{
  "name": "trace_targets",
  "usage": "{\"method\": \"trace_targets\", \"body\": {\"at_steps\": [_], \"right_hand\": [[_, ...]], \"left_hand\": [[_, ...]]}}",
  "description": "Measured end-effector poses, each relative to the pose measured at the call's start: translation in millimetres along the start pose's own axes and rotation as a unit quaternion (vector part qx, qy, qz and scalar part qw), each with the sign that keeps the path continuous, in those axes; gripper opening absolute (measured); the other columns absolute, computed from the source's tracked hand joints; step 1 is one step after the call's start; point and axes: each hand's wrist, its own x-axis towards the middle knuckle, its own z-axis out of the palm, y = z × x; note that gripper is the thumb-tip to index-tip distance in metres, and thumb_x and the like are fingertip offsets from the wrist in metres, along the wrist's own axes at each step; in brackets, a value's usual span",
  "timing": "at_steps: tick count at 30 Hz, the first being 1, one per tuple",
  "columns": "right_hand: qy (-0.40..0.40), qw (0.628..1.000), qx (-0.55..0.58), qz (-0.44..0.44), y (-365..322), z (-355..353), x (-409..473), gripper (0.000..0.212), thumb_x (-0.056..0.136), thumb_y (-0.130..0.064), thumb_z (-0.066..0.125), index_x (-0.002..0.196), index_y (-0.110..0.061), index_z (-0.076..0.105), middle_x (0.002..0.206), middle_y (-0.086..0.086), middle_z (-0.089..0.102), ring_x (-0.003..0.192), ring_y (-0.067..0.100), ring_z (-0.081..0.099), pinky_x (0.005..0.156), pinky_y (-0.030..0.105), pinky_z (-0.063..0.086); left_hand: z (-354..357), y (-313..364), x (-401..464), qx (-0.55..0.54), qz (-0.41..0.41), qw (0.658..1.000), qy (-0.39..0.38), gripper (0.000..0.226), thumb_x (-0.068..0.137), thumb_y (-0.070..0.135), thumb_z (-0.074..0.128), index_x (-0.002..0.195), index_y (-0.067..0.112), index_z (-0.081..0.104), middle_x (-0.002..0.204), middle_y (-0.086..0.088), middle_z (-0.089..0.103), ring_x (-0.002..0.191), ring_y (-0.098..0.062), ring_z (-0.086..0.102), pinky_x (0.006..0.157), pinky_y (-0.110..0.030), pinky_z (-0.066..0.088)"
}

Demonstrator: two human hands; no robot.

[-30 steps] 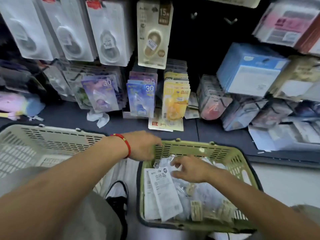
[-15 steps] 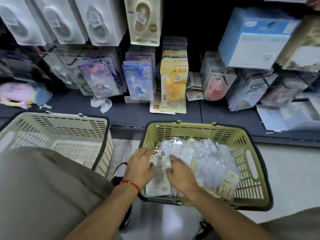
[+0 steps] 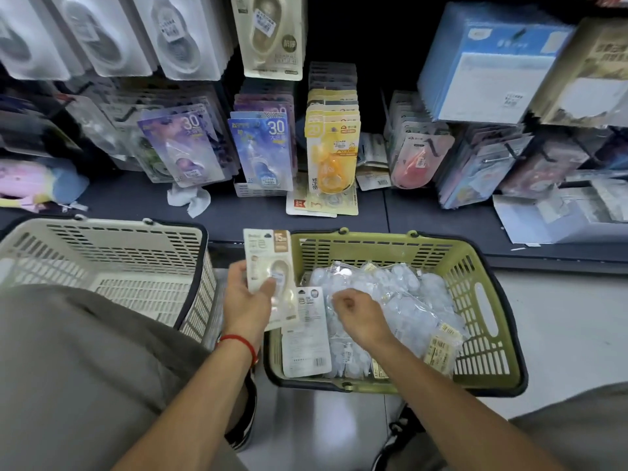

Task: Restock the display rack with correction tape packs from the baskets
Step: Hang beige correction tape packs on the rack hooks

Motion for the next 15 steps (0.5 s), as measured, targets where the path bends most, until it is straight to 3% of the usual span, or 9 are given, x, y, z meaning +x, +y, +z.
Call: {"method": "trace_targets", "body": {"at_steps": [2, 5, 10, 13, 15], "right_hand": [[-0.057, 0.992, -0.113, 0.009, 7.8, 10.9, -1.9, 0.030, 0.103, -0.019, 0.056, 0.130, -0.013, 0.066, 0.122, 0.004, 0.070, 0.111, 0.024, 0.069, 0.094, 0.034, 0.057], [-0.099, 0.983, -0.154, 0.001, 13.0, 33.3, -6.0, 0.033, 0.099, -0.019, 0.061, 0.130, -0.009, 0.061, 0.122, 0.007, 0.069, 0.115, 0.026, 0.067, 0.094, 0.034, 0.056], [-0.040, 0.998, -0.014, 0.036, 16.5, 46.7, -7.0, 0.044, 0.092, -0.014, 0.076, 0.131, -0.010, 0.056, 0.123, 0.005, 0.072, 0.112, 0.022, 0.070, 0.095, 0.035, 0.058], [-0.052, 0.998, 0.029, 0.026, 14.6, 38.9, -9.0, 0.032, 0.096, -0.009, 0.070, 0.127, -0.013, 0.066, 0.119, 0.002, 0.076, 0.094, 0.013, 0.072, 0.078, 0.021, 0.060], [0.026, 0.999, 0.032, 0.006, 6.8, 28.1, -8.4, 0.030, 0.097, -0.011, 0.064, 0.126, -0.011, 0.070, 0.116, 0.004, 0.073, 0.091, 0.013, 0.070, 0.072, 0.018, 0.058]], "left_hand": [[-10.3, 2.2, 5.4, -0.017, 0.003, 0.999, 0.047, 0.033, 0.099, 0.000, 0.066, 0.116, 0.025, 0.054, 0.117, 0.000, 0.072, 0.107, -0.026, 0.071, 0.093, -0.054, 0.060], [-17.4, -0.2, 7.9, -0.026, -0.015, 0.998, 0.061, 0.034, 0.099, 0.001, 0.067, 0.117, 0.027, 0.054, 0.121, -0.003, 0.072, 0.108, -0.028, 0.072, 0.092, -0.056, 0.061], [-18.0, -8.3, 6.2, -0.015, -0.011, 0.999, 0.047, 0.036, 0.098, 0.001, 0.067, 0.108, 0.033, 0.054, 0.118, -0.002, 0.074, 0.101, -0.024, 0.073, 0.086, -0.055, 0.063], [-16.3, -8.1, 3.7, 0.023, 0.024, 0.999, 0.028, 0.038, 0.098, 0.004, 0.068, 0.105, 0.038, 0.053, 0.113, 0.005, 0.073, 0.098, -0.018, 0.072, 0.086, -0.050, 0.063], [-13.5, -8.4, -0.1, 0.088, 0.063, 0.994, 0.013, 0.035, 0.098, 0.009, 0.068, 0.113, 0.035, 0.052, 0.107, 0.015, 0.069, 0.097, -0.017, 0.071, 0.082, -0.045, 0.063]]}}
